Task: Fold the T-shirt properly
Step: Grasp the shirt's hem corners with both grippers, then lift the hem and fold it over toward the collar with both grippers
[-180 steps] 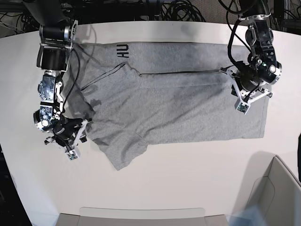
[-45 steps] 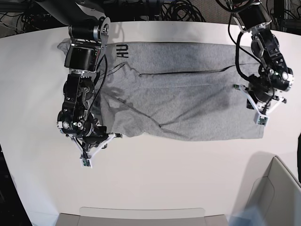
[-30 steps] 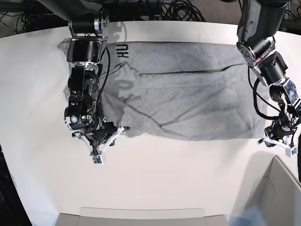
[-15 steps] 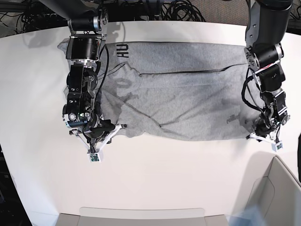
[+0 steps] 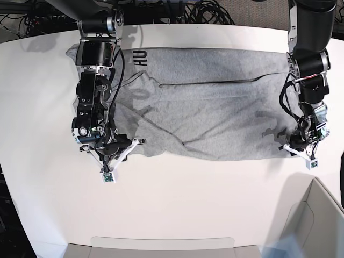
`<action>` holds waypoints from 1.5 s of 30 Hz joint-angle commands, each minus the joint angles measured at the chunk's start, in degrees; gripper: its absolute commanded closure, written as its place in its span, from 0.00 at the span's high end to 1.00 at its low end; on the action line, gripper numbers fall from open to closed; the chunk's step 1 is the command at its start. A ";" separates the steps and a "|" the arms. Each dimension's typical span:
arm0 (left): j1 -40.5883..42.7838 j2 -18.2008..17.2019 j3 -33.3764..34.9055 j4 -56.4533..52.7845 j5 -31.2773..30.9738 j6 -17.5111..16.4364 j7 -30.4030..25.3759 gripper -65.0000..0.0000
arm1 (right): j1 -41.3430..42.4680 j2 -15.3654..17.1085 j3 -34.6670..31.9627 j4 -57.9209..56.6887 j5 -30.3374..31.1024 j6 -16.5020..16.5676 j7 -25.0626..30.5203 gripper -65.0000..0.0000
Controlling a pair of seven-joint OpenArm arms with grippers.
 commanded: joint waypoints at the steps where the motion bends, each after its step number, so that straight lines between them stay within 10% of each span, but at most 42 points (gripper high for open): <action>1: -1.27 -1.46 -0.16 0.56 0.26 0.53 0.21 0.32 | 1.64 0.16 -0.03 1.13 0.41 0.09 1.10 0.00; 10: -1.10 -0.76 0.54 -0.40 0.18 -3.51 3.28 0.31 | 1.64 0.16 0.15 1.13 0.41 0.09 1.02 0.00; 15: 0.04 -0.58 0.45 -0.40 0.18 -12.74 3.46 0.00 | 1.73 0.16 0.23 1.13 0.41 0.09 1.28 0.00; 39: 9.19 -0.76 -8.78 22.10 0.26 -13.54 5.75 0.00 | 12.80 5.79 -4.69 4.12 0.50 1.14 1.10 0.00; 45: 9.80 -0.58 -14.05 27.38 0.35 -20.66 11.99 0.00 | 12.54 5.79 -4.07 9.13 0.50 5.71 -4.35 0.00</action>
